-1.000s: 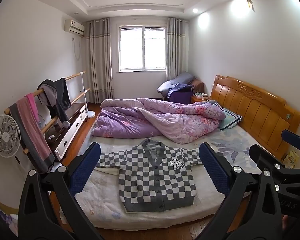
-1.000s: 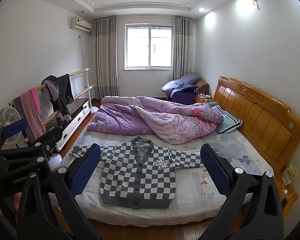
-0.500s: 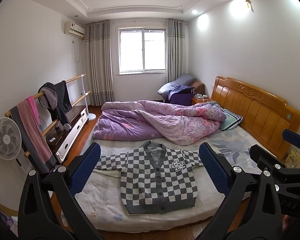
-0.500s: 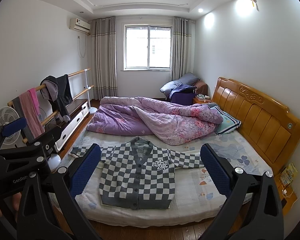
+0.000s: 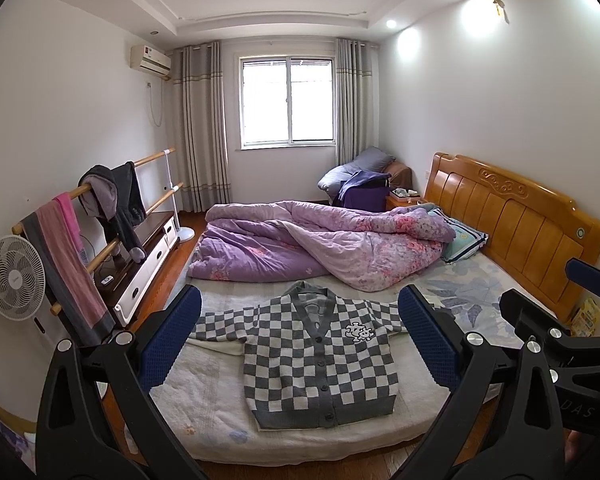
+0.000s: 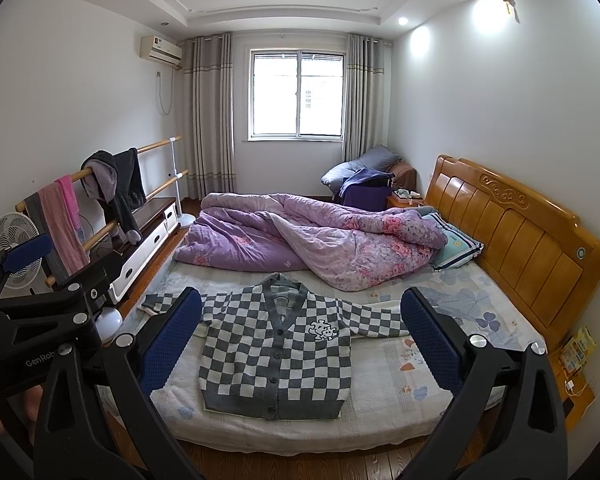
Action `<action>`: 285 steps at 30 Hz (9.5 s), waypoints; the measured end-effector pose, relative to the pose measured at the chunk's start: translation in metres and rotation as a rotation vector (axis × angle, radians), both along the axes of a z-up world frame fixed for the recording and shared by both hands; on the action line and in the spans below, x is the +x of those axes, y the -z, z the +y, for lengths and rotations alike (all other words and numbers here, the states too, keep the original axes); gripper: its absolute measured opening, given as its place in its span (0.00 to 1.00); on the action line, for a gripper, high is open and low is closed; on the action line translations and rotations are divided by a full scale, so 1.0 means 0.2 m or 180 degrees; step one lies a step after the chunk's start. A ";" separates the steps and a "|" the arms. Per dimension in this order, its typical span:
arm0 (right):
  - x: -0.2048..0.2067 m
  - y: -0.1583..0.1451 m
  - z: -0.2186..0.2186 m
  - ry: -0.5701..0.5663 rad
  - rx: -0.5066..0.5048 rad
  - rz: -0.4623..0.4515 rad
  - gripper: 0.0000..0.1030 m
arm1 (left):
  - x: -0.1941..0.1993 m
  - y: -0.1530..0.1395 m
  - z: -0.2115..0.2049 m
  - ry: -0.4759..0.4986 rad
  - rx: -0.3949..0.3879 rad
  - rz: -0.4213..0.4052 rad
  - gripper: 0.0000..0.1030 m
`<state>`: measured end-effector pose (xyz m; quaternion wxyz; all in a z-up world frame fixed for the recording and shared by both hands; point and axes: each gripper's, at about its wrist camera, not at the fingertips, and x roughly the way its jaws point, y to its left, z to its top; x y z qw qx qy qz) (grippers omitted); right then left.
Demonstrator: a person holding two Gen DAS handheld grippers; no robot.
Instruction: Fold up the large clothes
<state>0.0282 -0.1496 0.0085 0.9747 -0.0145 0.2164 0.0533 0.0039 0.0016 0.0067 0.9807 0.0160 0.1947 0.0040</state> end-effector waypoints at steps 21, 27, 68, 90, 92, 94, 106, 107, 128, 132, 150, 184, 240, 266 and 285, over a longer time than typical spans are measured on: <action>0.00 0.00 0.02 -0.0005 0.0004 0.0003 0.93 | -0.02 -0.01 0.07 -0.0014 0.0006 -0.0006 0.95; 0.00 0.00 0.05 -0.0012 -0.0001 0.0003 0.93 | -0.02 -0.01 0.08 -0.0015 0.0006 -0.0005 0.95; 0.01 0.03 0.10 -0.0017 -0.0031 0.0031 0.93 | 0.00 0.05 0.24 0.0048 0.0038 -0.0077 0.95; 0.37 0.27 0.32 -0.0108 0.0052 0.0346 0.93 | 0.37 0.31 0.47 -0.0055 -0.0074 0.0443 0.95; 0.46 0.31 0.32 -0.0141 0.0062 0.0360 0.93 | 0.45 0.33 0.49 -0.0102 -0.0076 0.0429 0.95; 0.55 0.34 0.33 -0.0181 0.0073 0.0375 0.93 | 0.55 0.36 0.49 -0.0155 -0.0095 0.0448 0.95; 1.32 0.56 0.36 -0.0410 0.0012 0.0485 0.93 | 1.38 0.57 0.49 -0.0425 -0.0290 0.0770 0.95; 1.39 0.58 0.38 -0.0445 0.0002 0.0495 0.93 | 1.44 0.60 0.51 -0.0460 -0.0309 0.0801 0.95; 2.39 1.48 1.18 -0.0187 -0.0262 0.1485 0.93 | 2.49 1.87 1.93 -0.0936 -0.1512 0.2073 0.95; 2.56 1.69 1.27 -0.0214 -0.0233 0.1617 0.93 | 2.60 2.16 2.31 -0.1347 -0.1637 0.2025 0.95; 3.05 2.62 1.55 -0.0655 0.0112 0.2485 0.44 | 2.96 3.23 3.17 -0.2083 -0.2566 0.1942 0.69; 3.36 3.25 1.38 -0.0804 0.1188 0.3347 0.01 | 3.01 2.31 2.50 -0.1234 -0.1839 0.0971 0.09; 3.12 3.31 -2.68 0.2574 0.2452 0.1795 0.09 | 3.67 3.52 -1.09 0.0906 -0.0704 0.2966 0.32; 3.29 2.30 -0.01 -0.0449 0.1130 0.1252 0.09 | 3.36 3.02 0.75 -0.0590 -0.1605 0.2432 0.40; 3.24 2.72 0.48 -0.0914 0.1081 0.2298 0.45 | 3.17 3.02 1.30 -0.0842 -0.1682 0.2421 0.60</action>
